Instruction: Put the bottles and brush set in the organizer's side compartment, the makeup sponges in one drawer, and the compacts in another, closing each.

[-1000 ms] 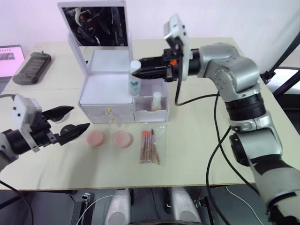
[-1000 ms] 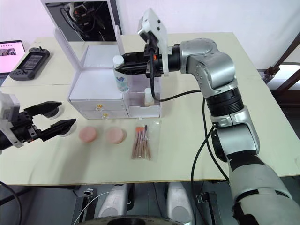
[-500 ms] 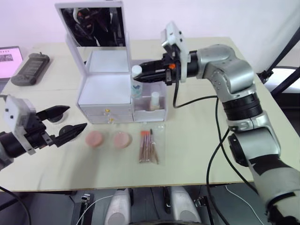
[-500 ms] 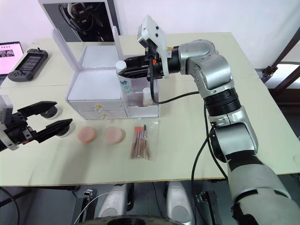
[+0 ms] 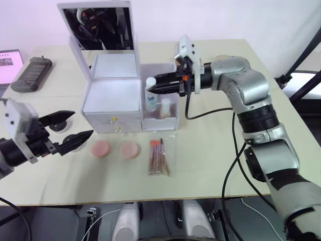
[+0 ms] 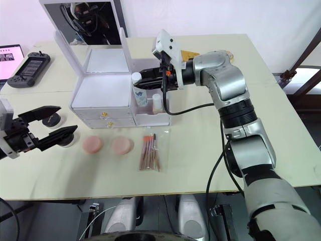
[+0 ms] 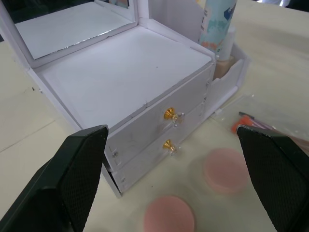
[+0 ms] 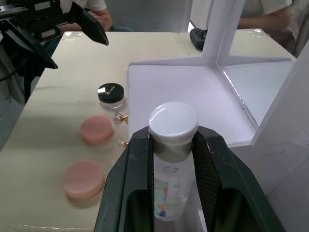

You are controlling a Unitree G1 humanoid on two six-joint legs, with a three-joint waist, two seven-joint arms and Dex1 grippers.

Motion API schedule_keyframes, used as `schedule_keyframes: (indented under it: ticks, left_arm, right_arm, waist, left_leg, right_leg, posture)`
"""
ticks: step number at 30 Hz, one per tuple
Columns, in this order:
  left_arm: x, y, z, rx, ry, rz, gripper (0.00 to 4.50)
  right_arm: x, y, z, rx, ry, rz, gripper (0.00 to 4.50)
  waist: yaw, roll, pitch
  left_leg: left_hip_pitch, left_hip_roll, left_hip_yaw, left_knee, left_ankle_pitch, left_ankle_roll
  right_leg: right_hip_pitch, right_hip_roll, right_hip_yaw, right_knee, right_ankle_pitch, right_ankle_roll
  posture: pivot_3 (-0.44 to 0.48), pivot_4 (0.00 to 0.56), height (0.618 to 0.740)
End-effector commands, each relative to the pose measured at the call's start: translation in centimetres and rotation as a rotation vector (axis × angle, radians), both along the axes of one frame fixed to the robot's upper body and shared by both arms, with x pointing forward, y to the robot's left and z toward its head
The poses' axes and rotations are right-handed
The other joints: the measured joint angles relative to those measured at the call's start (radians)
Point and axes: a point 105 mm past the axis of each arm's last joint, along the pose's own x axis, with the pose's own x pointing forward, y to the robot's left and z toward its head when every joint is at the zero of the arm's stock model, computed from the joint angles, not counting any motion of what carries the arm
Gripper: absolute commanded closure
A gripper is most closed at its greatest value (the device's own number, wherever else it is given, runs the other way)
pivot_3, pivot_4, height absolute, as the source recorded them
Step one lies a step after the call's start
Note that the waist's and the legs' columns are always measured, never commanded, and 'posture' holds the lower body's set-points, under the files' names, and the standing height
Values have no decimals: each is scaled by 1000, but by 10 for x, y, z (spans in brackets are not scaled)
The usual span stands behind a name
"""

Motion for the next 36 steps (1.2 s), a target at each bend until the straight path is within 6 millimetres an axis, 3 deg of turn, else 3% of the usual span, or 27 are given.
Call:
schedule_keyframes:
  ticks: [1,16,23,24,29,31,36]
  left_arm:
    - [-5,-7,13,0,-43,-40,0]
    - [-13,-16,21,-52,-60,-86,0]
    - [-12,-17,25,-63,-65,-101,0]
    - [-12,-17,25,-64,-65,-103,0]
    - [-11,-18,26,-70,-68,-110,0]
    - [-9,-17,28,-77,-72,-111,0]
    - [-2,4,32,-97,-83,-37,0]
  right_arm:
    - [6,6,-12,-14,-18,-4,3879]
    - [20,5,-40,-91,-16,-43,3879]
    - [14,4,-19,-15,-11,-16,331]
    - [13,3,-11,6,-9,-12,65]
    - [4,-9,20,65,-21,17,65]
    - [-2,-24,36,95,-37,25,65]
    - [-4,-64,39,136,-73,-44,65]
  waist:
    - [-1,0,0]
    - [0,0,0]
    - [1,0,0]
    - [1,0,0]
    - [1,0,0]
    - [5,0,0]
    - [4,0,0]
  left_leg:
    - [0,0,0,0,0,0]
    - [0,0,0,0,0,0]
    - [0,0,0,0,0,0]
    - [0,0,0,0,0,0]
    - [0,0,0,0,0,0]
    - [0,0,0,0,0,0]
    - [0,0,1,0,0,0]
  right_leg:
    - [0,0,0,0,0,0]
    - [0,0,0,0,0,0]
    - [0,0,0,0,0,0]
    - [0,0,0,0,0,0]
    - [0,0,0,0,0,0]
    - [0,0,0,0,0,0]
    - [0,0,1,-1,0,0]
  posture:
    - [0,150,740]
    - [0,150,740]
    - [0,150,740]
    - [0,150,740]
    - [0,150,740]
    - [0,150,740]
    - [0,150,740]
